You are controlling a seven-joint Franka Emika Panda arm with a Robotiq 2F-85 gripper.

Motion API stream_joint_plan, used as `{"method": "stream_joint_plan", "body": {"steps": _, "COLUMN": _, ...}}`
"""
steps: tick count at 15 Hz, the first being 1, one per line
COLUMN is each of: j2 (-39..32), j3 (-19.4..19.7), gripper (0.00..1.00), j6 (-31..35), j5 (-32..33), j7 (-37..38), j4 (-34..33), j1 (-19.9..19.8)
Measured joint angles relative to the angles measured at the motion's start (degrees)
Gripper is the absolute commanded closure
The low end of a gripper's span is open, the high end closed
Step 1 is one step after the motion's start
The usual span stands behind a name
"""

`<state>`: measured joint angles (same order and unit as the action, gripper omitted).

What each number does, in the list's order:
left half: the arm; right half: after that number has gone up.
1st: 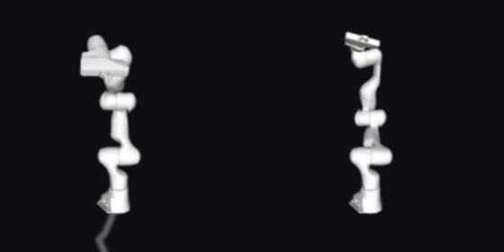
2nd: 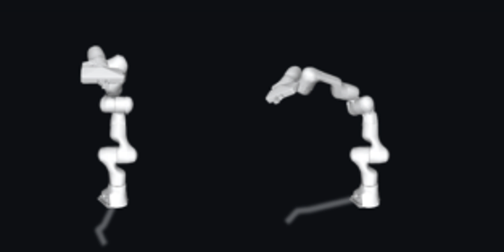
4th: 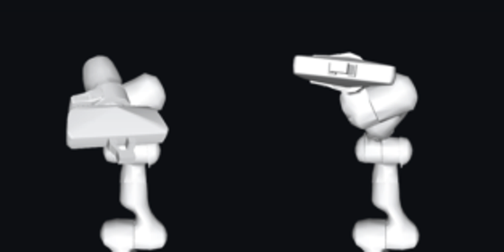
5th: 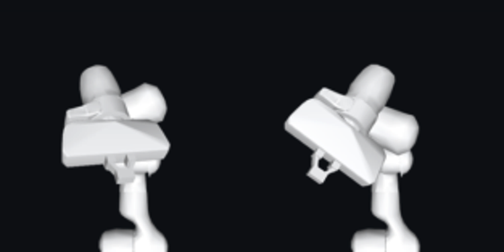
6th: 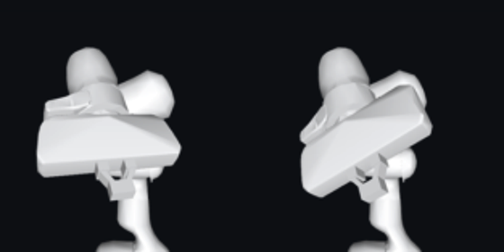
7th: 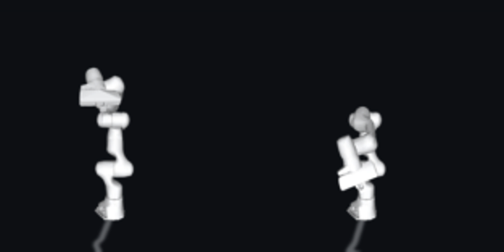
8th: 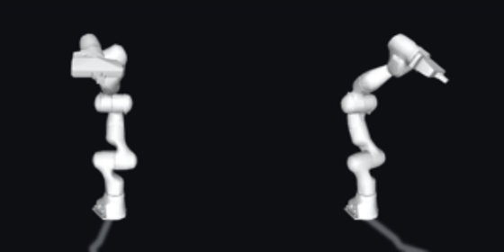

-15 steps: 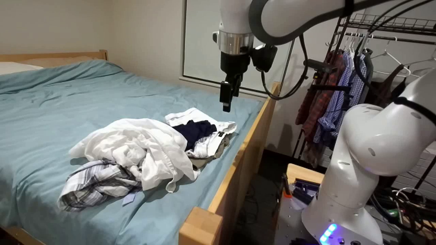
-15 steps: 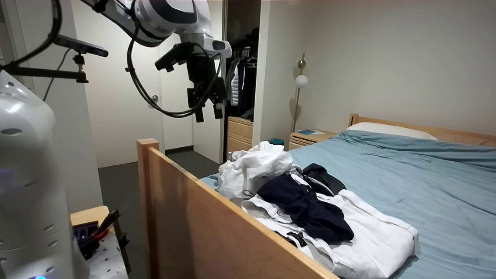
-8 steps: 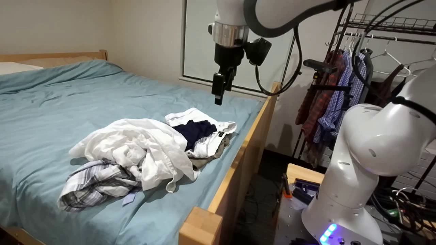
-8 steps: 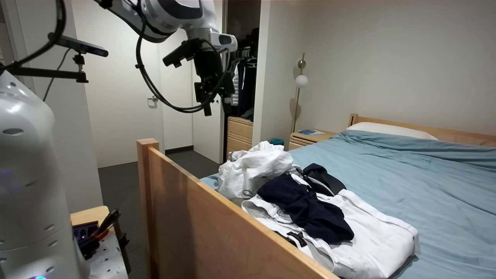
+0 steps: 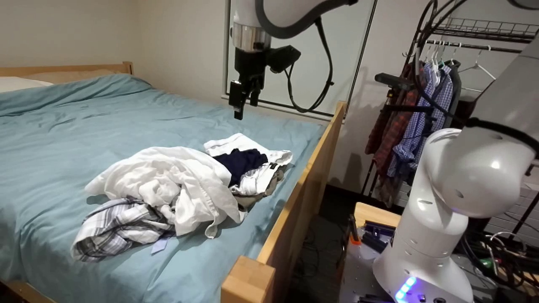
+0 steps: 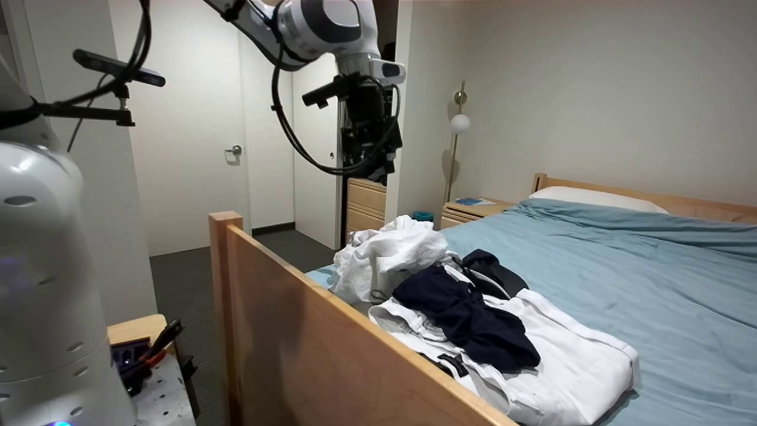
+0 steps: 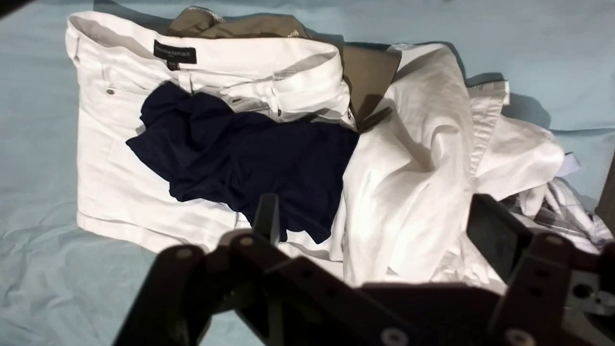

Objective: Pick the black cloth and put it on the right on the bed

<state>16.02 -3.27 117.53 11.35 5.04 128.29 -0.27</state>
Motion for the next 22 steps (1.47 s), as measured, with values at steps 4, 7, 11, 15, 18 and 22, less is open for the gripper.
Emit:
{"method": "stream_joint_plan", "body": {"steps": 4, "j2": -11.79, "j3": 1.18, "gripper": 0.00, "j6": 1.60, "j5": -0.18, "j7": 1.02, "j4": -7.62, "j1": -0.01}}
{"method": "stream_joint_plan", "body": {"steps": 7, "j2": -19.76, "j3": 2.04, "gripper": 0.00, "j6": 5.33, "j5": -1.58, "j7": 3.29, "j4": -11.49, "j1": -0.02}}
{"method": "stream_joint_plan", "body": {"steps": 11, "j2": -28.73, "j3": 4.52, "gripper": 0.00, "j6": 7.55, "j5": -4.82, "j7": 6.31, "j4": -15.54, "j1": -0.40}}
{"method": "stream_joint_plan", "body": {"steps": 15, "j2": -33.36, "j3": 7.65, "gripper": 0.00, "j6": 8.30, "j5": -10.28, "j7": 6.54, "j4": -16.54, "j1": -2.62}}
{"method": "stream_joint_plan", "body": {"steps": 18, "j2": -34.45, "j3": 8.56, "gripper": 0.00, "j6": 8.68, "j5": -14.64, "j7": 6.36, "j4": -16.62, "j1": -4.66}}
{"method": "stream_joint_plan", "body": {"steps": 22, "j2": -34.53, "j3": 8.47, "gripper": 0.00, "j6": 8.69, "j5": -19.65, "j7": 3.89, "j4": -16.63, "j1": -5.56}}
